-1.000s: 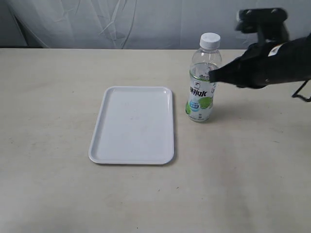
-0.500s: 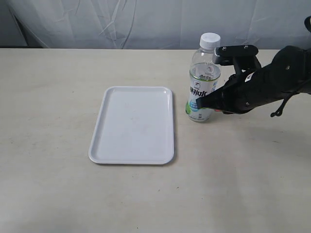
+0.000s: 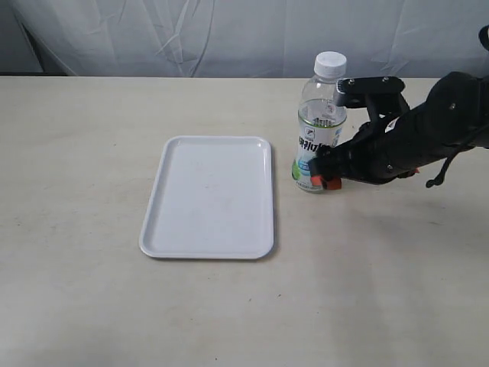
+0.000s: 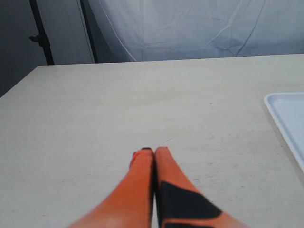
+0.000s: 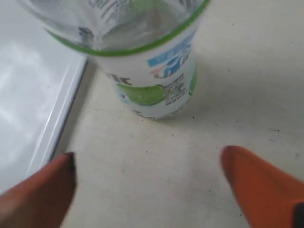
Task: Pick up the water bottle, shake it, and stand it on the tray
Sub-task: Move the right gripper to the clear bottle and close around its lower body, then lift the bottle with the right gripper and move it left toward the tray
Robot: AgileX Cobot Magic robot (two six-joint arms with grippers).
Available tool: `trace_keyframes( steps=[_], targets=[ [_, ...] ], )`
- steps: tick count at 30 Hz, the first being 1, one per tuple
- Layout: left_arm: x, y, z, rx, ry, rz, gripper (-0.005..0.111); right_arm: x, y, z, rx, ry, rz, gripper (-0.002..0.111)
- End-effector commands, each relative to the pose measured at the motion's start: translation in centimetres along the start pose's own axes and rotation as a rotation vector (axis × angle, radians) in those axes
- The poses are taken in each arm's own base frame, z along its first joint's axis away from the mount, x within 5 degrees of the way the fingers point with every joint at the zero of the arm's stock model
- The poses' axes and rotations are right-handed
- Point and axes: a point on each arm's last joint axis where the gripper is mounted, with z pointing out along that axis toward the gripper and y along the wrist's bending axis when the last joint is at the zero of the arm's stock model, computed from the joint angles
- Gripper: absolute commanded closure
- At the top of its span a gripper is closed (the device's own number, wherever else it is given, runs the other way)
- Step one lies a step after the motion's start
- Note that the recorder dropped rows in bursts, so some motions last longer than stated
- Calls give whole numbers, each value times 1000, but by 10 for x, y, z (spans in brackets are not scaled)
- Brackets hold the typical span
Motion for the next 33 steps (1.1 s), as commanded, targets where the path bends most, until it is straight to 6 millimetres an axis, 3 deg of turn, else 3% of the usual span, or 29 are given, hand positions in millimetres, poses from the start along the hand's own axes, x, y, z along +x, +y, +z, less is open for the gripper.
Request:
trace_keyframes(
  steps=[1,12,23,33],
  targets=[
    [-1,0,0,2,-16,-15,107,-3,-1,0,13,-48,-2,4],
    [-1,0,0,2,-16,-15,107,-25,-7,-3,78,-288,-2,4],
    [-1,0,0,2,-16,-15,107,-17,-11,27,90,-222,-7,4],
    [-1,0,0,2,-16,-15,107,-29,25,33,50,-312,-187,4]
  ],
)
